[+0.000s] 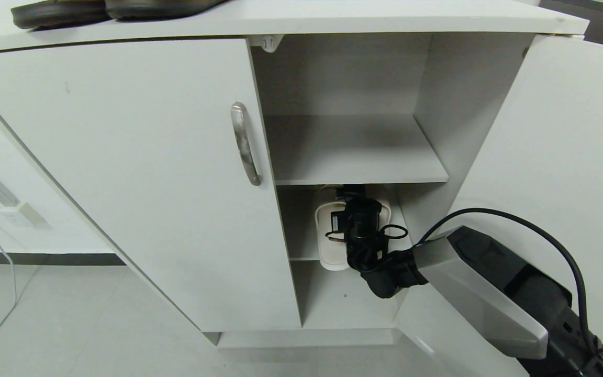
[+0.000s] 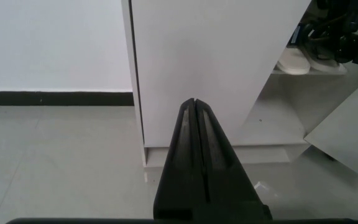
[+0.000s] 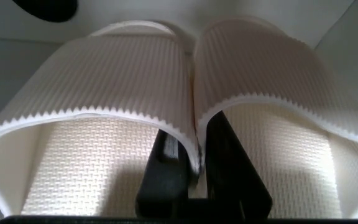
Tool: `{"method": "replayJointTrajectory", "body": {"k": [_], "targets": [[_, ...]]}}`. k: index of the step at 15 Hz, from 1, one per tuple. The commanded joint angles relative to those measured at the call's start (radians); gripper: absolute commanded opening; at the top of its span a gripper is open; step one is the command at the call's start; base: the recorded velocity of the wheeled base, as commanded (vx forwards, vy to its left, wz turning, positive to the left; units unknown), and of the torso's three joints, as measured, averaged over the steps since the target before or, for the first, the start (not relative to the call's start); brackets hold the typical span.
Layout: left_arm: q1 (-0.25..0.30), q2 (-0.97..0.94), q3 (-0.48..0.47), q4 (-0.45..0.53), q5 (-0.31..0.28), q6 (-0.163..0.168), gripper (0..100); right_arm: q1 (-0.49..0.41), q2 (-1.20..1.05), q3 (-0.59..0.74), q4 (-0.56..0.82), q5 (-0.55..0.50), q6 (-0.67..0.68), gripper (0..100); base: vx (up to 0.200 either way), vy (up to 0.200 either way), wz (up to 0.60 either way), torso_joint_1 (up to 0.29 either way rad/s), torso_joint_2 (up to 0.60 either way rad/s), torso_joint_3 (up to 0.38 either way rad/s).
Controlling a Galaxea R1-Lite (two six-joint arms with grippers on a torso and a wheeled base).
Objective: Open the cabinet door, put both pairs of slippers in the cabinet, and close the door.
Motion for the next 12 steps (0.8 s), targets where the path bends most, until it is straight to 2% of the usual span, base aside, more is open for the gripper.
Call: {"method": "replayJointTrajectory", "body": {"k": [1, 9, 10, 12], "targets": [[0.001, 0.000, -0.001, -0.001, 0.000, 0.000, 0, 0.000, 0.004, -0.001, 0.000, 0.000, 0.003, 0, 0.000, 0.000, 0.00, 0.000, 0.00, 0.000], [0.001, 0.000, 0.001, -0.001, 0.000, -0.001, 0, -0.005, 0.018, -0.001, 0.001, 0.000, 0.021, 0, 0.000, 0.000, 0.00, 0.000, 0.00, 0.000], [-0.001, 0.002, -0.001, -0.001, 0.000, -0.001, 0, -0.005, 0.020, -0.001, 0.001, 0.000, 0.021, 100, 0.000, 0.000, 0.00, 0.000, 0.00, 0.000], [-0.001, 0.000, -0.001, -0.001, 0.006, -0.001, 0, -0.003, 0.018, 0.010, 0.003, -0.002, 0.021, 100, 0.000, 0.000, 0.00, 0.000, 0.00, 0.000]]}}
